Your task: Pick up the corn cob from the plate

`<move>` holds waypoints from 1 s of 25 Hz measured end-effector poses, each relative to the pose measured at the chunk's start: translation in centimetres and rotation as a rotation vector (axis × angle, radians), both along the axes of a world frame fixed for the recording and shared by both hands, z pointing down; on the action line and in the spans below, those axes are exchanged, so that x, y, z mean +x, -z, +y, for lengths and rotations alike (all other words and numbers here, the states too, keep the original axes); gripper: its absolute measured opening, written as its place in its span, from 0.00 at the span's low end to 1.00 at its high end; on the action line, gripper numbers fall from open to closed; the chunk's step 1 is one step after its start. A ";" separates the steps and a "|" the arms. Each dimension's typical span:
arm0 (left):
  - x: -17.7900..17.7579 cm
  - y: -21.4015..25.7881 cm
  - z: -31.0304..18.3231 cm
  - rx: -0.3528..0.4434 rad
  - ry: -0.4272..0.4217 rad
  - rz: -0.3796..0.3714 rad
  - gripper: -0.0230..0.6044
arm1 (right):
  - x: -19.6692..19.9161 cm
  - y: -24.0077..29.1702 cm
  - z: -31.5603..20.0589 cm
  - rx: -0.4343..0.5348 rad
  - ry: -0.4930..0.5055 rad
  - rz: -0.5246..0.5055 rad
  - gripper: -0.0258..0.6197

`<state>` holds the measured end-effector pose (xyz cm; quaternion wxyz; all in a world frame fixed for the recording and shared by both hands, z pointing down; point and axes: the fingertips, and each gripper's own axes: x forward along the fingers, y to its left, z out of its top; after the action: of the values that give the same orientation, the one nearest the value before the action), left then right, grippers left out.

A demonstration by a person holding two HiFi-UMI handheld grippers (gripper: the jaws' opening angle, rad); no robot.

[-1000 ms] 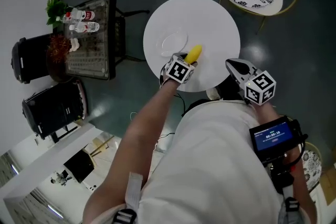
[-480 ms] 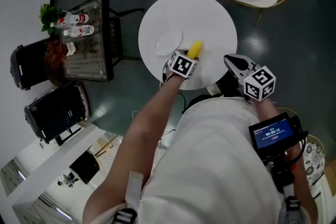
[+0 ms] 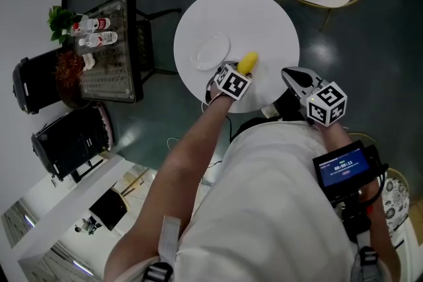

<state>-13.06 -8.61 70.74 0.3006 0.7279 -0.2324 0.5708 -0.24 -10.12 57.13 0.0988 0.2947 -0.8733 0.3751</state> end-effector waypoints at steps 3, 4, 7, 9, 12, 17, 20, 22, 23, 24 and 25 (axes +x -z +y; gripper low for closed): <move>0.1 0.0 0.2 0.017 -0.015 -0.008 0.42 | -0.1 0.0 0.1 -0.001 0.006 0.001 0.05; 0.0 0.1 0.2 0.021 -0.012 -0.007 0.44 | -0.1 -0.1 0.2 -0.001 0.008 0.001 0.05; -0.3 0.4 0.3 0.027 0.001 0.003 0.45 | -0.2 0.0 0.3 -0.001 0.012 0.002 0.05; 0.1 0.5 0.2 0.027 0.004 0.015 0.45 | 0.2 -0.2 0.2 -0.005 0.016 0.005 0.05; 0.6 0.2 -1.4 0.049 -0.002 0.021 0.45 | 0.5 -1.1 -1.5 -0.004 0.029 -0.001 0.05; 1.1 1.6 -1.8 0.100 0.038 0.106 0.45 | -0.5 -1.1 -1.9 -0.002 0.069 -0.008 0.05; 0.9 2.4 -1.5 0.136 0.086 0.132 0.45 | -0.8 -1.0 -1.8 0.001 0.098 -0.004 0.05; 0.6 3.0 -1.7 0.162 0.117 0.141 0.45 | -1.0 -1.0 -2.2 0.006 0.118 -0.001 0.05; 0.5 3.3 -1.8 0.177 0.132 0.142 0.45 | -1.1 -1.0 -2.5 0.009 0.130 0.000 0.05; 0.3 3.5 -1.9 0.194 0.148 0.143 0.45 | -1.2 -1.0 -2.7 0.013 0.142 0.000 0.05; 0.1 3.9 -2.0 0.212 0.165 0.145 0.45 | -1.3 -1.0 -2.8 0.018 0.155 0.001 0.05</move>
<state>-12.99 -10.57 66.88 0.2840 0.7734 -0.3282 0.4621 -1.59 -12.88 58.15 0.1253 0.2269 -0.8968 0.3586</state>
